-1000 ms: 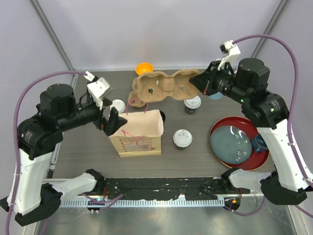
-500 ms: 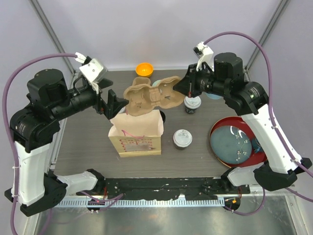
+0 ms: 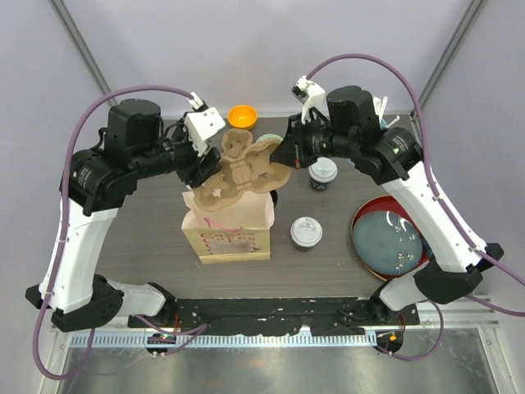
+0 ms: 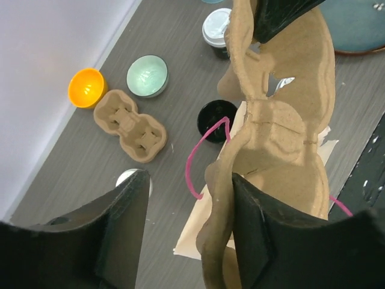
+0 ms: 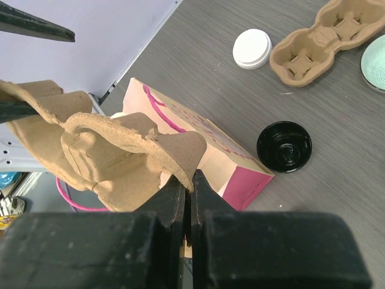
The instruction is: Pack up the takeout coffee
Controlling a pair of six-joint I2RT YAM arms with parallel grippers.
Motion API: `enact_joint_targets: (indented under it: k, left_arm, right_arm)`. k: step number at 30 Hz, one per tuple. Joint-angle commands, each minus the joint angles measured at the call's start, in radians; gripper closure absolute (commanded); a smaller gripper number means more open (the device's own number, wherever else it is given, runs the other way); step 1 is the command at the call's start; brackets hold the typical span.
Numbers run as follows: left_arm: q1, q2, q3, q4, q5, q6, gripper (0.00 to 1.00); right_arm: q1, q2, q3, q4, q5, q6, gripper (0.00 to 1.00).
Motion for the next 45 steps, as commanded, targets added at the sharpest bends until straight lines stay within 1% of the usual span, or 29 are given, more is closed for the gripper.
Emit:
enact_joint_targets:
  k: [1,2,3,4,5,6,8,9,10,11,13,14,17,20,21,22,24,25,26,28,30,31,33,34,36,37,39,43,45]
  left_arm:
    - [-0.014,-0.015,0.001,-0.032,0.000,0.056,0.51]
    - [-0.015,-0.014,-0.001,-0.043,0.010,0.062,0.58]
    - [-0.015,-0.015,-0.005,-0.055,0.017,0.064,0.79]
    - [-0.015,-0.017,-0.016,-0.063,0.032,0.064,0.89]
    - [-0.015,-0.023,-0.022,-0.060,0.039,0.062,0.98]
    - [-0.015,-0.032,-0.028,-0.055,0.043,0.033,1.00]
    - [-0.015,-0.042,-0.038,-0.039,0.049,-0.010,1.00]
    - [-0.015,-0.043,-0.039,-0.037,0.051,-0.036,1.00]
    - [-0.015,-0.043,-0.039,-0.035,0.042,-0.083,1.00]
    - [-0.015,-0.043,-0.041,-0.031,0.033,-0.114,1.00]
    - [-0.015,-0.035,-0.041,-0.034,0.030,-0.184,1.00]
    - [-0.015,-0.031,-0.033,-0.040,0.033,-0.200,1.00]
    - [-0.015,-0.019,-0.016,-0.029,0.040,-0.260,1.00]
    - [-0.015,-0.005,0.007,-0.017,0.031,-0.292,1.00]
    - [-0.015,0.003,0.013,-0.013,0.027,-0.297,1.00]
    - [-0.015,0.018,0.019,-0.016,0.023,-0.295,1.00]
    - [-0.015,0.038,0.028,-0.031,0.013,-0.294,1.00]
    - [-0.015,0.049,0.028,-0.032,0.014,-0.283,1.00]
    - [-0.015,0.049,0.019,-0.032,0.017,-0.278,1.00]
    - [-0.015,0.035,0.012,-0.011,0.019,-0.280,1.00]
    - [-0.015,0.031,0.008,0.015,0.008,-0.289,1.00]
    - [-0.015,0.029,0.008,0.024,0.002,-0.294,1.00]
    - [-0.015,0.038,0.012,0.038,-0.003,-0.306,1.00]
    - [-0.015,0.041,0.013,0.040,-0.001,-0.304,1.00]
    - [-0.015,0.054,0.012,0.038,-0.001,-0.307,1.00]
    - [-0.015,0.055,0.008,0.037,0.000,-0.307,1.00]
    - [-0.015,0.057,0.005,0.038,0.003,-0.307,1.00]
    - [-0.015,0.057,0.005,0.038,0.000,-0.306,1.00]
    - [-0.015,0.058,0.005,0.040,0.003,-0.306,1.00]
  right_arm:
    - [0.013,0.008,0.059,0.011,-0.045,-0.007,0.99]
    - [0.013,0.007,0.056,0.017,-0.050,-0.006,0.99]
    - [0.012,0.002,0.056,0.021,-0.051,-0.004,0.99]
    - [0.013,-0.002,0.057,0.029,-0.047,-0.001,0.99]
    - [0.012,-0.002,0.059,0.031,-0.036,-0.003,0.99]
    - [0.013,-0.004,0.060,0.031,-0.018,-0.004,0.89]
    - [0.012,-0.013,0.060,0.028,0.045,-0.021,0.74]
    - [0.013,-0.019,0.062,0.021,0.073,-0.027,0.64]
    - [0.012,-0.027,0.068,0.018,0.100,-0.033,0.61]
    - [0.013,-0.045,0.076,0.015,0.170,-0.043,0.57]
    - [0.013,-0.061,0.118,0.000,0.255,-0.052,0.48]
    - [0.012,-0.070,0.140,-0.011,0.347,-0.064,0.44]
    - [0.020,-0.058,0.252,-0.067,0.432,-0.073,0.41]
    - [0.145,0.011,0.362,-0.173,0.545,-0.084,0.40]
    - [0.241,0.061,0.388,-0.195,0.638,-0.092,0.40]
    - [0.286,0.088,0.446,-0.219,0.689,-0.099,0.35]
    - [0.320,0.152,0.544,-0.290,0.746,-0.121,0.25]
    - [0.320,0.159,0.560,-0.299,0.769,-0.132,0.19]
    - [0.320,0.153,0.562,-0.284,0.818,-0.150,0.16]
    - [0.320,0.117,0.536,-0.237,0.822,-0.150,0.14]
    - [0.322,0.090,0.478,-0.206,0.744,-0.129,0.14]
    - [0.340,0.091,0.461,-0.189,0.733,-0.129,0.13]
    - [0.360,0.119,0.448,-0.195,0.726,-0.144,0.13]
    - [0.377,0.164,0.458,-0.221,0.704,-0.147,0.13]
    - [0.388,0.211,0.512,-0.255,0.693,-0.142,0.12]
    - [0.398,0.249,0.528,-0.279,0.712,-0.141,0.12]
    - [0.403,0.266,0.534,-0.281,0.736,-0.145,0.12]
    - [0.408,0.280,0.524,-0.269,0.719,-0.152,0.12]
    - [0.409,0.283,0.513,-0.264,0.717,-0.155,0.15]
